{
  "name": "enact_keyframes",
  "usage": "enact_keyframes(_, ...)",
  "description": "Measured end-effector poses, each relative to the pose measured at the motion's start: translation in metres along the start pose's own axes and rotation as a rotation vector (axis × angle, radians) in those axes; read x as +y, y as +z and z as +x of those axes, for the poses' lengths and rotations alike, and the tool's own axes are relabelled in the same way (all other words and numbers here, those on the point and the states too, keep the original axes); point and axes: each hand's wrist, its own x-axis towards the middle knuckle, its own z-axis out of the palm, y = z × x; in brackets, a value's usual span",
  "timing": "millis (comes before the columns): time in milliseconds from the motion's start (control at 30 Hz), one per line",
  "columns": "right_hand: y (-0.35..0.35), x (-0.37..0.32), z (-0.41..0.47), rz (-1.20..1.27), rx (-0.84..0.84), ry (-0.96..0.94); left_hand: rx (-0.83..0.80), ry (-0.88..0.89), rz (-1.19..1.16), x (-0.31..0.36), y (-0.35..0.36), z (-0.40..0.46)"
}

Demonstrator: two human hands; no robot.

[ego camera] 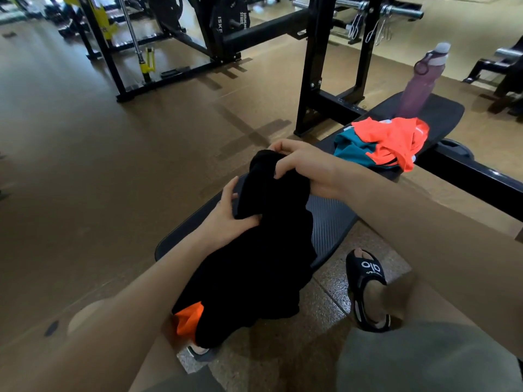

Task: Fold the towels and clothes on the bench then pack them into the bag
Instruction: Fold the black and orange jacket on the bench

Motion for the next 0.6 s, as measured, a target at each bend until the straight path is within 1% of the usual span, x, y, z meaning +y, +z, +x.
enact_keyframes(33, 0.0, 0.0, 0.0, -0.018, -0.028, -0.006, 0.052, 0.032, -0.004, 0.003, 0.004, 0.003)
enact_keyframes(100, -0.001, 0.0, -0.002, -0.022, -0.073, -0.005, 0.146, 0.039, -0.043, 0.012, 0.011, 0.008)
enact_keyframes(200, -0.01, 0.003, -0.002, 0.015, -0.081, 0.011, 0.249, 0.089, -0.144, 0.032, 0.017, 0.002)
enact_keyframes(267, -0.021, 0.007, -0.002, -0.016, -0.065, 0.043, 0.337, 0.16, -0.12, 0.037, 0.012, -0.001)
enact_keyframes(300, -0.027, 0.011, -0.004, -0.06, -0.093, 0.072, 0.38, 0.197, -0.078, 0.037, 0.007, -0.001)
enact_keyframes(367, -0.038, 0.021, -0.007, -0.217, -0.193, 0.165, 0.423, 0.253, -0.009, 0.034, -0.004, -0.003)
enact_keyframes(433, -0.043, 0.032, -0.011, -0.45, -0.216, 0.248, 0.424, 0.279, 0.072, 0.033, -0.013, -0.006)
enact_keyframes(500, -0.043, 0.041, -0.012, -0.773, -0.166, 0.238, 0.422, 0.302, 0.169, 0.034, -0.017, -0.009)
enact_keyframes(567, -0.04, 0.045, -0.011, -1.106, -0.074, 0.179, 0.424, 0.322, 0.233, 0.037, -0.015, -0.013)
enact_keyframes(600, -0.038, 0.046, -0.01, -1.202, -0.009, 0.136, 0.412, 0.33, 0.25, 0.037, -0.014, -0.015)
